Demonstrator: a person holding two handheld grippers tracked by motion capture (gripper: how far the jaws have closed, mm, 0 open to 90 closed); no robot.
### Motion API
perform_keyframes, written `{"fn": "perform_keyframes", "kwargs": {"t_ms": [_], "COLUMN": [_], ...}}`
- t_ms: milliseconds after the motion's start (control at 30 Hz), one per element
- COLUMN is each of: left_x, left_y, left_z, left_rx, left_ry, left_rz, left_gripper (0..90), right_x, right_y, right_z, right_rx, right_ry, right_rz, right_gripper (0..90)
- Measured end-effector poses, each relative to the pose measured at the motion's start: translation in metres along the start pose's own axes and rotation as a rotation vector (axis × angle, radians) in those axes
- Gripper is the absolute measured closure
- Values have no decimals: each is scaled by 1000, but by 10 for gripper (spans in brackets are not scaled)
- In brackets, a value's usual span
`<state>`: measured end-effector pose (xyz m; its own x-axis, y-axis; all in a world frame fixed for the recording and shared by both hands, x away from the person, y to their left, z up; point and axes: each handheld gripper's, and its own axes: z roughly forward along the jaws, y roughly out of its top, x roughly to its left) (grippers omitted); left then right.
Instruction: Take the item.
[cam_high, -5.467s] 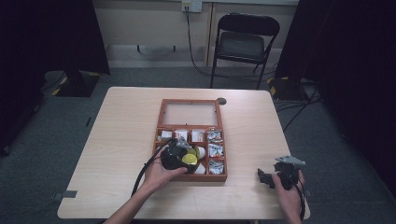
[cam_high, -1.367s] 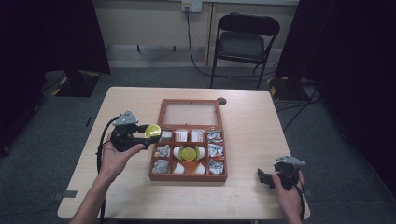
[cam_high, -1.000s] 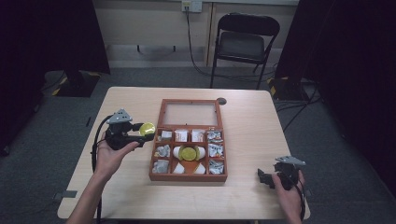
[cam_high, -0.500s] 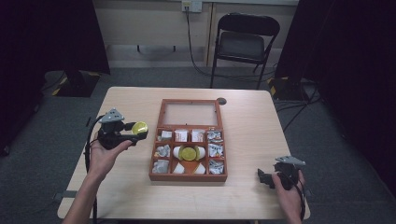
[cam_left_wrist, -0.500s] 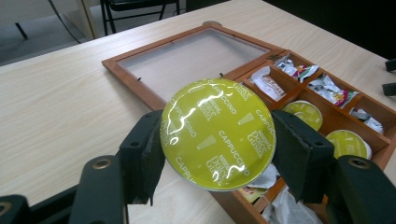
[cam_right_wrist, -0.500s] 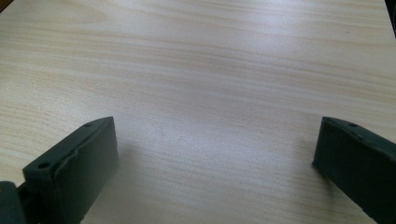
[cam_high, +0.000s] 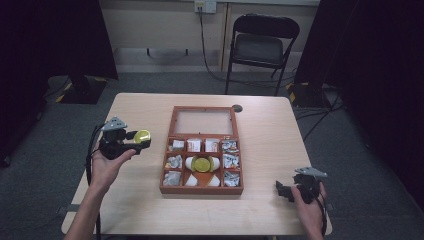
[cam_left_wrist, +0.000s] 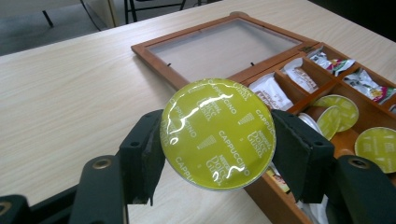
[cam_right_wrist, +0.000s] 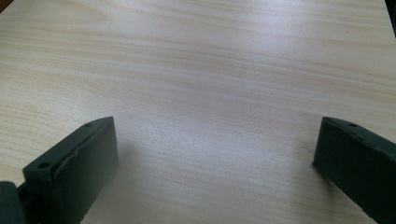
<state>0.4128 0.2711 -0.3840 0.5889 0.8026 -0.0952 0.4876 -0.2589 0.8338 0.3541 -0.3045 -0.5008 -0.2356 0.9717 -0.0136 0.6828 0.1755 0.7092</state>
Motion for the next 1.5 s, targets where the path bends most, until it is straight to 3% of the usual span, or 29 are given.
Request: {"fn": "perform_keyframes", "kwargs": {"t_ms": [300,533,767,1233,1500], "left_x": [11,21,27,24,15], "left_y": [-11,-24,-35,-49,-52], "left_z": [10,23,35,59,75], "left_rx": [27,57,101,189,239], "left_ry": [7,19,24,9,-7], "left_rz": [-16,-59,-55,-39,-17], "left_gripper": [381,381,382,381,381], "right_x": [0,0,0,0,0], "right_y": [0,0,0,0,0], "right_z": [0,0,0,0,0], "right_rx": [0,0,0,0,0], "right_ry": [0,0,0,0,0], "right_rz": [0,0,0,0,0], "right_gripper": [0,0,0,0,0]}}
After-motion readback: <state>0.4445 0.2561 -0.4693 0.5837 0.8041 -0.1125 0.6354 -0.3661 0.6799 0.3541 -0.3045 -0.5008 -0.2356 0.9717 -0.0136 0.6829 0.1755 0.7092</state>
